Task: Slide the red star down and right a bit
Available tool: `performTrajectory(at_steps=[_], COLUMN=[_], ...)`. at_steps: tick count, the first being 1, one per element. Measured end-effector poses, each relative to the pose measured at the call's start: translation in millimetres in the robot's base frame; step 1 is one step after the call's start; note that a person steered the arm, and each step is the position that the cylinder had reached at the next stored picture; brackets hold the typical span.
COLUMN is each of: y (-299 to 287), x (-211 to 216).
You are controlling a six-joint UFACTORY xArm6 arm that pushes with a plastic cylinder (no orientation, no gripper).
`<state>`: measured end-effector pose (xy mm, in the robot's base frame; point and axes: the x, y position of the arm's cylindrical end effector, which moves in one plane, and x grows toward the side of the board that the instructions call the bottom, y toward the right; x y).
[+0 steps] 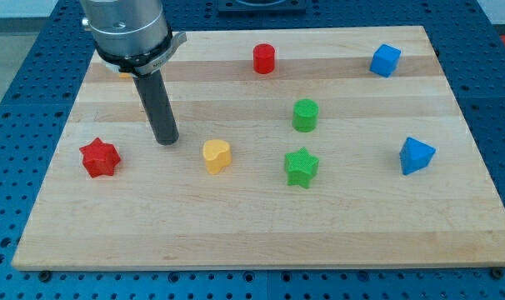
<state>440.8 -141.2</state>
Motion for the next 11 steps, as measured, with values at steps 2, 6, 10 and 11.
performTrajectory(at_steps=[2,6,10,11], y=[-1.1,-106.1,-89.9,-89.4], x=[0.0,-15.2,111.2,132.2])
